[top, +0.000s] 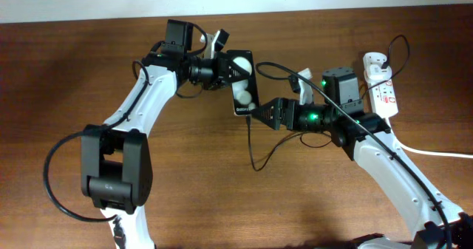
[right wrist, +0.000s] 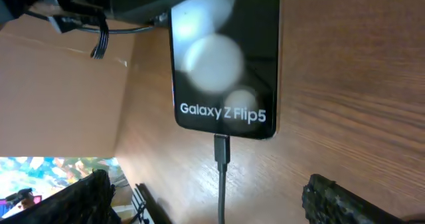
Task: Plug charger to phone and switch on socket
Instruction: 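Lower the charging phone with the left gripper and lay it on the table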
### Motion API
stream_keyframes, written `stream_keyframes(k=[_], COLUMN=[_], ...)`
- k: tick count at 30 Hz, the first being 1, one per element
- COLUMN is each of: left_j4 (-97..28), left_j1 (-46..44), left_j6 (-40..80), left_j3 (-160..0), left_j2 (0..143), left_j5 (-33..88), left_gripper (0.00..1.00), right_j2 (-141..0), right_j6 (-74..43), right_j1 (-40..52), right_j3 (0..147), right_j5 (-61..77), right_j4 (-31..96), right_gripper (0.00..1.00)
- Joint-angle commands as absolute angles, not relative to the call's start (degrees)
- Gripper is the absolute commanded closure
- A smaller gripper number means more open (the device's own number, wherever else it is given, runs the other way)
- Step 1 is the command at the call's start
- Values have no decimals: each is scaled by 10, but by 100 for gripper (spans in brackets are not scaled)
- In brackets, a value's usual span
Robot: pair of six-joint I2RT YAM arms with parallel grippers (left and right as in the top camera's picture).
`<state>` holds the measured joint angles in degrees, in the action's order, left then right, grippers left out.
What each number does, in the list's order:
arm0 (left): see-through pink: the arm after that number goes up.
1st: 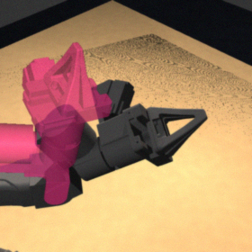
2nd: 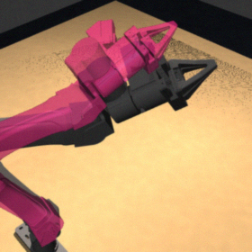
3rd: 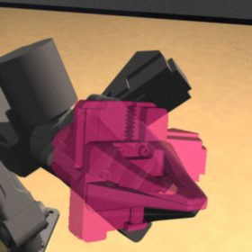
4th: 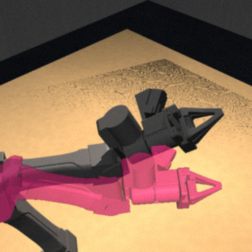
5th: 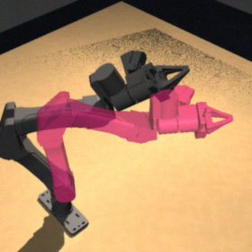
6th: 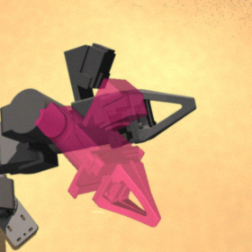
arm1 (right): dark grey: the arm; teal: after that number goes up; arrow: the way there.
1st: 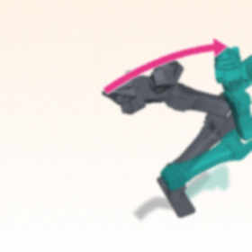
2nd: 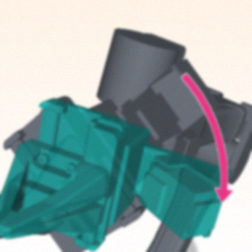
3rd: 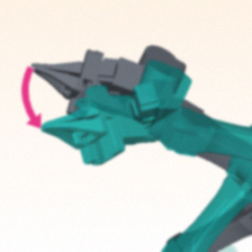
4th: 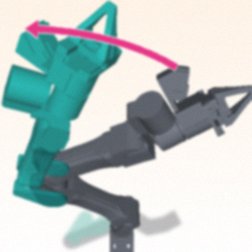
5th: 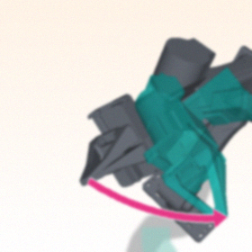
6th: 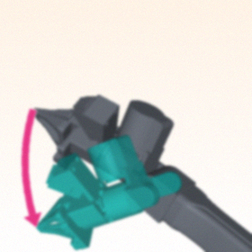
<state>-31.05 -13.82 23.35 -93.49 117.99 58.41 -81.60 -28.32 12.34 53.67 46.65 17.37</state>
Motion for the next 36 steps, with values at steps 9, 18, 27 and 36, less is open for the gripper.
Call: stream_keyframes(k=[9, 18, 27, 36], left_j4=[-429, -447, -451, -451], left_j1=[-141, -105, -116, -130], left_j6=[134, 173, 186, 186], left_j3=[-938, -938, -938, -938], left_j2=[1253, 1275, 1304, 1304], left_j5=[458, 435, 436, 396], left_gripper=[100, 100, 96, 74], right_j2=[-815, -815, -815, -815], right_j6=[-268, -268, -268, -268], right_j1=[120, 120, 120, 120], right_j3=[546, 546, 546, 546], right_j5=[428, 428, 428, 428], right_j4=[202, 211, 211, 211], right_gripper=[6, 6, 6, 6])
